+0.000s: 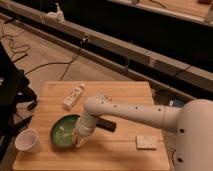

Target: Drag the ceramic bowl in a circle

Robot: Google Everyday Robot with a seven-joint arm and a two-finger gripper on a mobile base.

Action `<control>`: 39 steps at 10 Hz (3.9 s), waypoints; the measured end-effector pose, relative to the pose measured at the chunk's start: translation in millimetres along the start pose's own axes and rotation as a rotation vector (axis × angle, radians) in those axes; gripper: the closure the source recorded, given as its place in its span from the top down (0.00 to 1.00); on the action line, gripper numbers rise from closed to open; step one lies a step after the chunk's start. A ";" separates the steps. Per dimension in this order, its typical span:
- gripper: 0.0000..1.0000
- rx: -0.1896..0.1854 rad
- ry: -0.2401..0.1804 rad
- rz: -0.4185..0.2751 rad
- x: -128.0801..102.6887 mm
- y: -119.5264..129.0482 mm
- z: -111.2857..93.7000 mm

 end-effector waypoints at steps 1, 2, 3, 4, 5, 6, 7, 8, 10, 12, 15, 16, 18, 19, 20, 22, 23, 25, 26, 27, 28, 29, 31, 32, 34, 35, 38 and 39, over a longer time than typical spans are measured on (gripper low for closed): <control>0.00 0.011 0.008 0.049 12.7 11.6 -5.6; 0.00 0.020 0.014 0.074 21.1 16.2 -10.4; 0.00 0.037 0.027 0.114 37.5 20.0 -21.1; 0.00 0.040 0.044 0.130 48.4 18.0 -29.5; 0.00 0.039 0.063 0.125 56.1 7.6 -38.1; 0.00 0.035 0.076 0.106 57.8 -5.1 -42.9; 0.00 0.030 0.081 0.073 54.1 -21.7 -44.1; 0.00 0.026 0.074 0.026 43.6 -41.8 -40.3; 0.00 0.012 0.051 -0.048 24.3 -64.4 -28.0; 0.00 -0.015 0.028 -0.105 5.4 -70.9 -11.3; 0.00 -0.083 0.026 -0.077 -0.7 -33.8 9.4; 0.00 -0.087 0.031 -0.036 4.1 -17.5 9.2; 0.00 -0.067 0.042 0.052 19.0 6.8 -1.4; 0.00 -0.057 0.049 0.085 27.1 13.9 -8.1; 0.00 -0.039 0.062 0.129 41.6 20.0 -19.9; 0.00 -0.035 0.091 0.154 59.5 15.8 -36.8; 0.00 -0.038 0.101 0.148 64.1 8.5 -42.0; 0.00 -0.039 0.106 0.077 55.4 -27.6 -39.5; 0.00 -0.047 0.099 0.037 45.9 -41.5 -32.9; 0.00 -0.059 0.082 -0.020 30.2 -56.1 -21.7; 0.00 -0.080 0.067 -0.061 17.5 -60.3 -10.8; 0.00 -0.098 0.053 -0.088 6.7 -59.5 -1.3; 0.00 -0.153 0.016 -0.123 -15.8 -38.3 21.3; 0.00 -0.159 0.005 -0.108 -18.7 -29.1 25.8; 0.00 -0.152 0.020 -0.014 -3.0 -1.8 20.5; 0.00 -0.141 0.045 0.040 10.9 9.1 11.0; 0.00 -0.119 0.111 0.132 49.6 17.1 -19.9; 0.00 -0.117 0.120 0.134 54.5 13.6 -24.0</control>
